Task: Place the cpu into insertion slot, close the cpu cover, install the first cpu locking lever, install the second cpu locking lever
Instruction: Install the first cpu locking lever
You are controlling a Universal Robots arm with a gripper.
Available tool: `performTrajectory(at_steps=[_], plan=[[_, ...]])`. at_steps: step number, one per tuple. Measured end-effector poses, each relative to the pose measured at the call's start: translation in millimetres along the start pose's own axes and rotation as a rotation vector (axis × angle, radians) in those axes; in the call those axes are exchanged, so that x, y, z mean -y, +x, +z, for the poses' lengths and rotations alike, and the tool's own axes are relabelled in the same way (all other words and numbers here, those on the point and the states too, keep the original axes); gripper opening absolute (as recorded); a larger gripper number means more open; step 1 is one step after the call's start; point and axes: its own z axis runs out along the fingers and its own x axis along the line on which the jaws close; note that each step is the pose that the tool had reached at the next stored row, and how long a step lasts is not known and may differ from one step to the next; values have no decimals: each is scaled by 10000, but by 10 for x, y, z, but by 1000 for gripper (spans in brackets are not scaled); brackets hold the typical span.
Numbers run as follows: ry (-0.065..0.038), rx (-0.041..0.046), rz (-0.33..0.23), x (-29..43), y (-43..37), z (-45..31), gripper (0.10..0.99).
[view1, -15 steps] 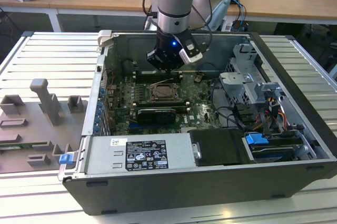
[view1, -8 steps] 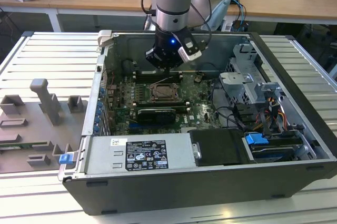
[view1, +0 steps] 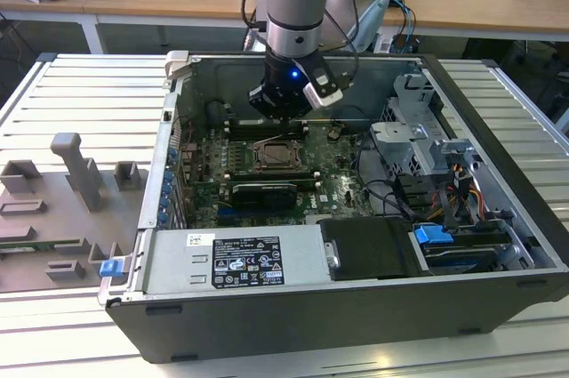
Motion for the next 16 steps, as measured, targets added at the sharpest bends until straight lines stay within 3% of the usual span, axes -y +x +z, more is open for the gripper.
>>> performTrajectory(at_steps=[16], plan=[[26, -3, 0, 15, -37, 119, 106]])
